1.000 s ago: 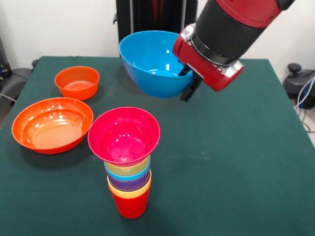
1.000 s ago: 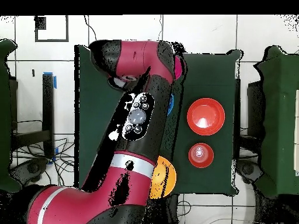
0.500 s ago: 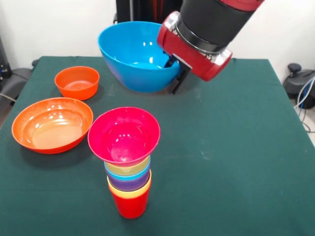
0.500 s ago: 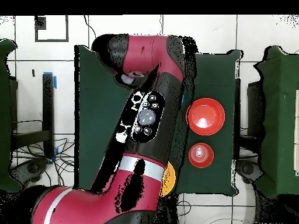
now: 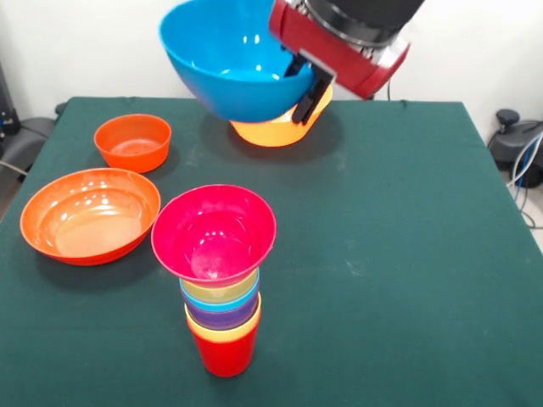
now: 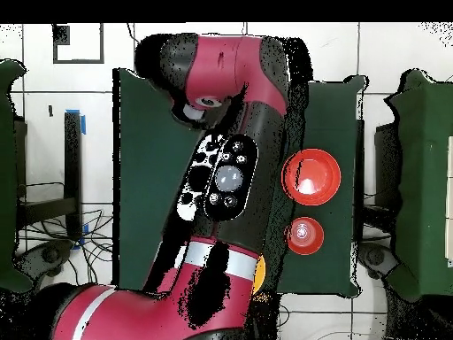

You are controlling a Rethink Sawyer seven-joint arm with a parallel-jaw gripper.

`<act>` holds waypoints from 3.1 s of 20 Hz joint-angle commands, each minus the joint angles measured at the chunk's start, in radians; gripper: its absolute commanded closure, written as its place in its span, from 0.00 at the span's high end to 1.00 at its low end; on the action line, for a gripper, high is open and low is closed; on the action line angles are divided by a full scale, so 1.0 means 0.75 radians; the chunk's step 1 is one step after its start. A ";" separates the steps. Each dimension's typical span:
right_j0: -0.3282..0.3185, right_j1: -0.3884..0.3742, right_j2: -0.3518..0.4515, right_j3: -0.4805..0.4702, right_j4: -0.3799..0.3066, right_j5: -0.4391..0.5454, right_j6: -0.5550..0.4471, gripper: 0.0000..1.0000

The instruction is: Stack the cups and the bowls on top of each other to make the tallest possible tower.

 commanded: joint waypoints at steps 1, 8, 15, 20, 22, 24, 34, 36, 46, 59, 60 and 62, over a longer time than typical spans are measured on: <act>-0.034 0.030 0.146 -0.223 -0.100 0.264 -0.430 0.00; -0.045 0.066 0.155 -0.338 -0.113 0.233 -0.554 0.00; -0.091 0.180 0.126 -0.587 -0.089 0.238 -0.724 0.00; -0.109 0.228 0.099 -0.669 -0.051 0.198 -0.783 0.00; -0.112 0.246 0.086 -0.697 -0.039 0.185 -0.802 0.00; -0.118 0.266 0.073 -0.725 -0.024 0.180 -0.807 0.00; -0.152 0.345 0.011 -0.837 0.043 0.157 -0.858 0.00; -0.153 0.353 0.009 -0.833 0.047 0.130 -0.868 0.00; -0.158 0.378 -0.015 -0.834 0.073 0.097 -0.871 0.00; -0.178 0.362 0.000 -0.810 0.068 0.069 -0.979 0.00; -0.176 0.356 0.006 -0.798 0.064 0.061 -0.984 0.00; -0.181 0.360 0.005 -0.802 0.065 0.055 -1.003 0.00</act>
